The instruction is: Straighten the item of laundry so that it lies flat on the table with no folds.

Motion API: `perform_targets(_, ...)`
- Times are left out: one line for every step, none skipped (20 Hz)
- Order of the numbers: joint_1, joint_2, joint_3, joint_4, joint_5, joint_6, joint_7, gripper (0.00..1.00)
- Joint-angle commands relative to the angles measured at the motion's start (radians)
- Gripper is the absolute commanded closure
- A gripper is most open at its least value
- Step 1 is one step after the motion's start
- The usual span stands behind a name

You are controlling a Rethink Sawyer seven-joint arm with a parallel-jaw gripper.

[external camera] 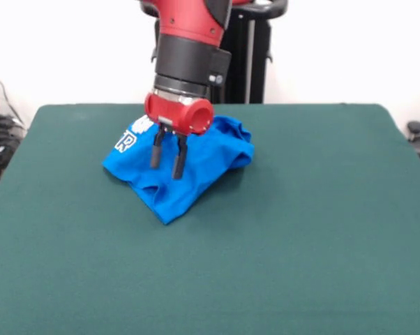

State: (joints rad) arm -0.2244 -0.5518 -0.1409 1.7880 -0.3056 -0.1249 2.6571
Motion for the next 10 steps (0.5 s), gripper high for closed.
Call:
perform_targets(0.020, 0.072, 0.146, -0.089, -0.074, 0.189, -0.114, 0.00)
perform_targets(0.040, 0.084, 0.118, -0.101, -0.080, 0.208, -0.123, 0.00)
perform_targets(0.062, 0.101, 0.086, -0.117, -0.088, 0.221, -0.128, 0.00)
perform_targets(0.083, 0.118, 0.051, -0.131, -0.096, 0.215, -0.121, 0.00)
perform_targets(0.104, 0.135, 0.016, -0.145, -0.104, 0.210, -0.115, 0.00)
perform_targets(0.115, 0.145, -0.009, -0.153, -0.111, 0.204, -0.109, 0.00)
perform_targets(0.127, 0.153, -0.032, -0.158, -0.119, 0.200, -0.100, 0.00)
perform_targets(0.138, 0.159, -0.052, -0.166, -0.123, 0.200, -0.089, 0.00)
perform_targets(0.152, 0.164, -0.076, -0.167, -0.126, 0.195, -0.076, 0.00)
perform_targets(0.156, 0.158, -0.084, -0.164, -0.129, 0.203, -0.070, 0.00)
